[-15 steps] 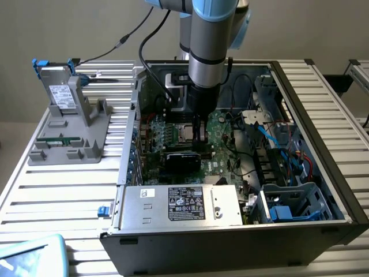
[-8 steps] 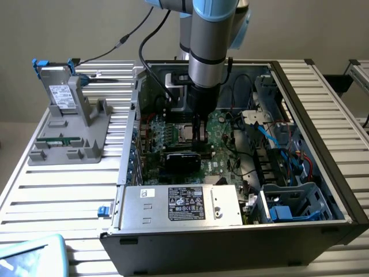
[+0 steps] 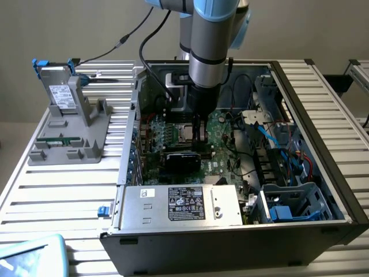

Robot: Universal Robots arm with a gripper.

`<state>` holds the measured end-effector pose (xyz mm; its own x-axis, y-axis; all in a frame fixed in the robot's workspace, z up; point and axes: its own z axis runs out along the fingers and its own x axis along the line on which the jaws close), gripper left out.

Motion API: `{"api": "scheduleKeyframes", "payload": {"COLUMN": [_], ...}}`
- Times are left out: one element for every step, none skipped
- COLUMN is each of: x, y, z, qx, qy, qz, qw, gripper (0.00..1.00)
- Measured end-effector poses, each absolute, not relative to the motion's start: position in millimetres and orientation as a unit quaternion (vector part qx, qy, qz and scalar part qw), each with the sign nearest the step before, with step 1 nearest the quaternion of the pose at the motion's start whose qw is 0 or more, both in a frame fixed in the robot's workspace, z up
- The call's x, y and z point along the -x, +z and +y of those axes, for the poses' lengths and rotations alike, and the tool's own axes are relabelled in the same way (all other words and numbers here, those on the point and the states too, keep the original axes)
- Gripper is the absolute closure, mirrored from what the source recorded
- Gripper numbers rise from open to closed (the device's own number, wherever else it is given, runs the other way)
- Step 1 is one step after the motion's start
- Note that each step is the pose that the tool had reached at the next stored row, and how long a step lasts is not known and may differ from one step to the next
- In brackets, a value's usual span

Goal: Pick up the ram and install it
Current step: 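Insert the ram into the slot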

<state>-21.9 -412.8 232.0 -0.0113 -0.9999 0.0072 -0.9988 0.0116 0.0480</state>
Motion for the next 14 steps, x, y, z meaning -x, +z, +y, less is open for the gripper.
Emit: {"api": "scheduleKeyframes", "payload": {"x": [21.9, 21.7, 21.3, 20.5, 19.8, 19.4, 19.2, 19.0, 18.5, 17.7, 16.8, 15.8, 14.9, 14.0], "y": [232.0, 232.0, 231.9, 231.9, 231.9, 232.0, 232.0, 232.1, 232.0, 232.0, 232.0, 232.1, 232.1, 232.1], "z": [-412.9, -412.9, -413.0, -413.2, -413.3, -413.3, -413.3, -413.3, -413.3, -413.3, -413.3, -413.4, -413.4, -413.5], "qx": [-0.703, -0.703, -0.703, -0.703, -0.703, -0.703, -0.703, -0.703, -0.703, -0.703, -0.703, -0.703, -0.703, -0.703], "qy": [-0.015, -0.015, -0.016, -0.017, -0.019, -0.019, -0.019, -0.019, -0.020, -0.020, -0.021, -0.022, -0.023, -0.024], "qz": [-0.711, -0.711, -0.711, -0.711, -0.711, -0.711, -0.711, -0.711, -0.711, -0.711, -0.711, -0.711, -0.711, -0.711], "qw": [0.020, 0.020, 0.021, 0.022, 0.023, 0.024, 0.024, 0.025, 0.025, 0.025, 0.026, 0.027, 0.028, 0.029], "gripper": [0.87, 0.87, 0.87, 0.87, 0.87, 0.87, 0.87, 0.87, 0.87, 0.87, 0.87, 0.87, 0.87, 0.87]}}
